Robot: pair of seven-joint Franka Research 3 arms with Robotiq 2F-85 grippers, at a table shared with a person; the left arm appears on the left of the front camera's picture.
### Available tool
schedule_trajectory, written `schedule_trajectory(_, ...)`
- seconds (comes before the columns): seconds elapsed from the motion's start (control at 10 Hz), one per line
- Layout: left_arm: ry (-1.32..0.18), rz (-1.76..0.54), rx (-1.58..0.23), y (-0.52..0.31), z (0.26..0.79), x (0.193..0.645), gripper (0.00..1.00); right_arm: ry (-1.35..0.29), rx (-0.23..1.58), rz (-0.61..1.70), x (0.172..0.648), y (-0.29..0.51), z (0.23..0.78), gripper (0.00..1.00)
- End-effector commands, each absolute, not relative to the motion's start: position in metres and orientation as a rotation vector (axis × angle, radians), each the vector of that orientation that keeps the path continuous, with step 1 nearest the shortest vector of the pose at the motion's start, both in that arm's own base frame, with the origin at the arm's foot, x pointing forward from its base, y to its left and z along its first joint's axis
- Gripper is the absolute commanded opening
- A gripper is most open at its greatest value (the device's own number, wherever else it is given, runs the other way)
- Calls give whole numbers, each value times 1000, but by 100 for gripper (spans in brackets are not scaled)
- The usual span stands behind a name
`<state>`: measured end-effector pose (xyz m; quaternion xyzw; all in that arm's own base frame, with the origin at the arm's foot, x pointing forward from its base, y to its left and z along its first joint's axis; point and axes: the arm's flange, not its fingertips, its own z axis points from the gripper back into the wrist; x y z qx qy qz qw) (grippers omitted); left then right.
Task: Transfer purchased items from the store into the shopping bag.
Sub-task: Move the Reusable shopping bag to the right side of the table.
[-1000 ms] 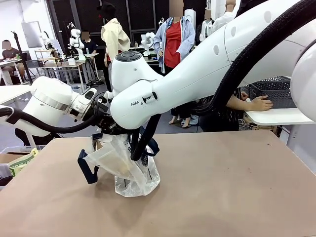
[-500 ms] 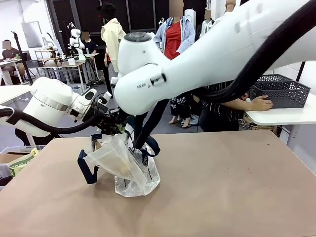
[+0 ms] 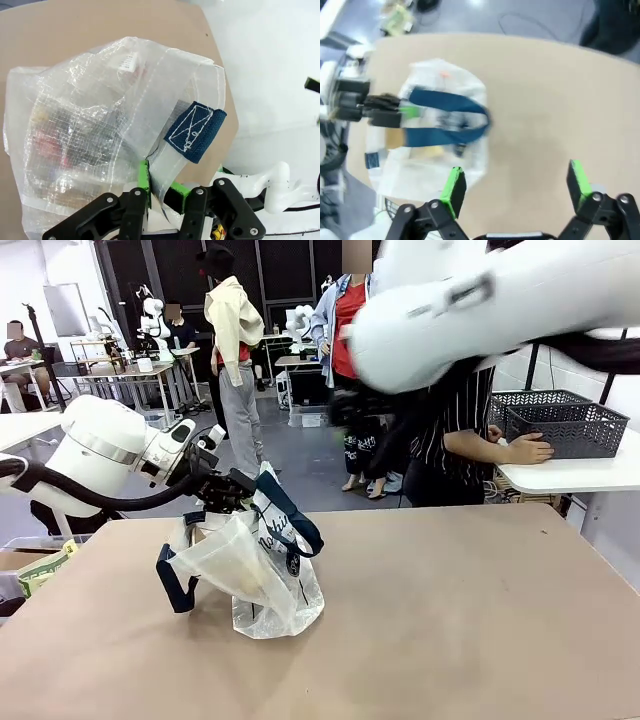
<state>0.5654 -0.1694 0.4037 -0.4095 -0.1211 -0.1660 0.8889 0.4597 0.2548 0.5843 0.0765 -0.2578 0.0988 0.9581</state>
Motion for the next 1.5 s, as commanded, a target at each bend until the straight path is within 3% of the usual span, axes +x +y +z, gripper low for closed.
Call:
schedule_trajectory(0.0, -244, -333, -802, -172, 405, 563, 0, -435, 112, 17, 447, 161, 576, 100)
schedule_trajectory(0.4, -264, -314, -732, -173, 407, 559, 0, -237, 118, -517, 456, -32, 526, 100)
schedule_trajectory(0.6, -278, -336, -631, -176, 410, 558, 0, -194, 138, -515, 459, -46, 496, 100)
schedule_trajectory(0.7, -308, -355, -608, -177, 416, 557, 0, -231, 63, -481, 447, -62, 519, 100)
schedule_trajectory(1.4, -474, -345, -509, -125, 517, 531, 0, -231, 63, -481, 447, -62, 519, 100)
